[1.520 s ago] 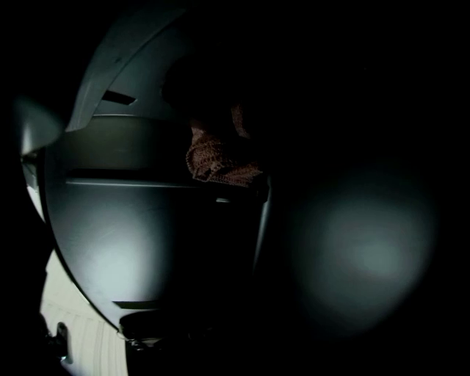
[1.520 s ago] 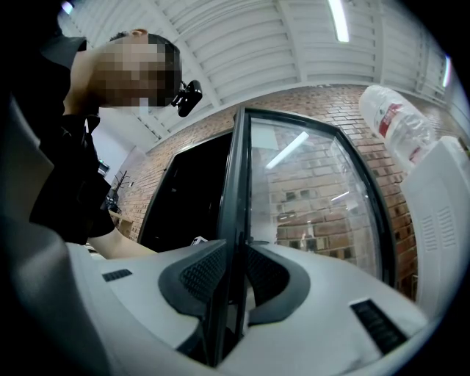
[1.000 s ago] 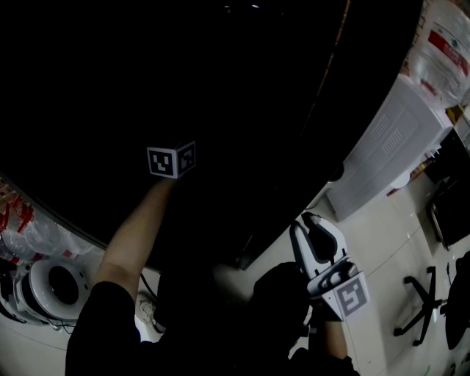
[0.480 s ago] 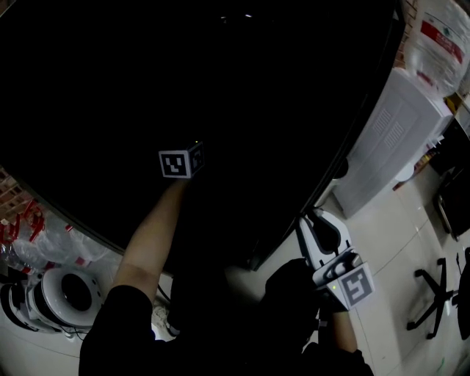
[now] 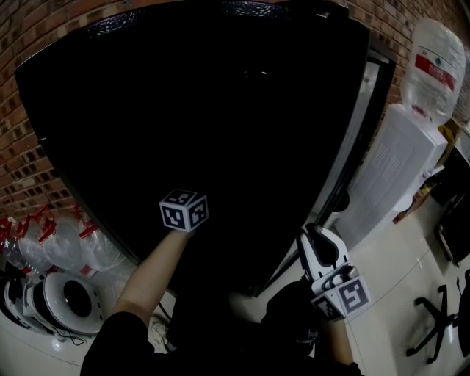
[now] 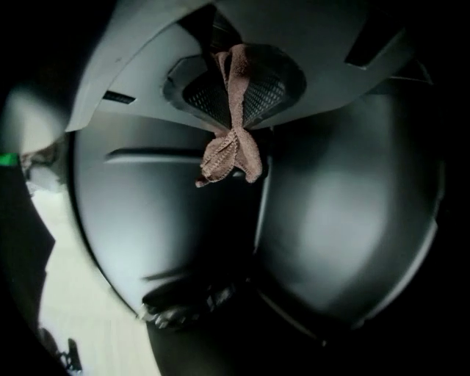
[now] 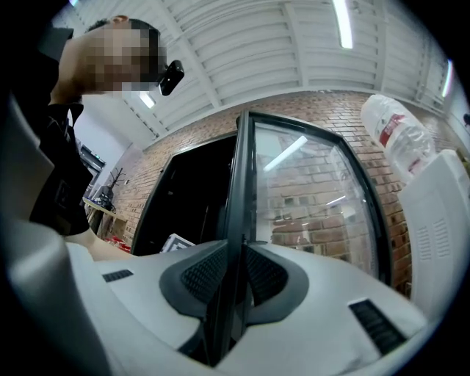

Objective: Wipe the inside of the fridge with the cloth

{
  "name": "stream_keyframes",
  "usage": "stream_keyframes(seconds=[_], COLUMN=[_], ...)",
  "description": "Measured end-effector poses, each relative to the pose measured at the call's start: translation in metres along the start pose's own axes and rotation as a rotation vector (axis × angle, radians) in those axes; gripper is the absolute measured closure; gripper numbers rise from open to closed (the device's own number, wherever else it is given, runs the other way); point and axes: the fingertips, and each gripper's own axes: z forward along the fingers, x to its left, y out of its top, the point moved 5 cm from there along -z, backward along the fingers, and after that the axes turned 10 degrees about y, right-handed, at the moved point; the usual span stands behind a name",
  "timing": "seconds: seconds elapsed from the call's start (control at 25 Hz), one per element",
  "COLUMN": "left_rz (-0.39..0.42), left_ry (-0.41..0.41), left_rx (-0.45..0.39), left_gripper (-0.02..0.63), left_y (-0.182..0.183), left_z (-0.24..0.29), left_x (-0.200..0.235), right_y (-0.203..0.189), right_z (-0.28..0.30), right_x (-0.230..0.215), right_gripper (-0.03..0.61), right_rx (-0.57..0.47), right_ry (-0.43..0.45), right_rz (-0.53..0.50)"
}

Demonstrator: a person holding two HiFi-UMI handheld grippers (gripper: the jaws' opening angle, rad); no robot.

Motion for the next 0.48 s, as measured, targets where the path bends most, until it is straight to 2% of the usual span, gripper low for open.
stream_keyframes(seconds=[0.12, 0.24, 0.48], left_rz=[-0.011, -0.007, 0.026], left_ry=[-0.063, -0.105, -0.118], left_rx=[-0.070, -0.121, -0.129], left_gripper=[0.568, 0.568, 0.568], left_y=[0.014, 0.023, 0.017], left_z=[-0.034, -0.067, -0.128], left_x=[-0.014, -0.030, -0.051], right_y=[0.001, 0.006, 0.015], right_z=[-0.001, -0.005, -0.015], right_x=[0.006, 0.017, 0.034], right_gripper=[0.503, 0.503, 0.503], right_rx=[-0.013, -0.014, -0.035], right_ry=[-0.006, 0.015, 0.041], right_rz=[0.015, -0.013, -0.029])
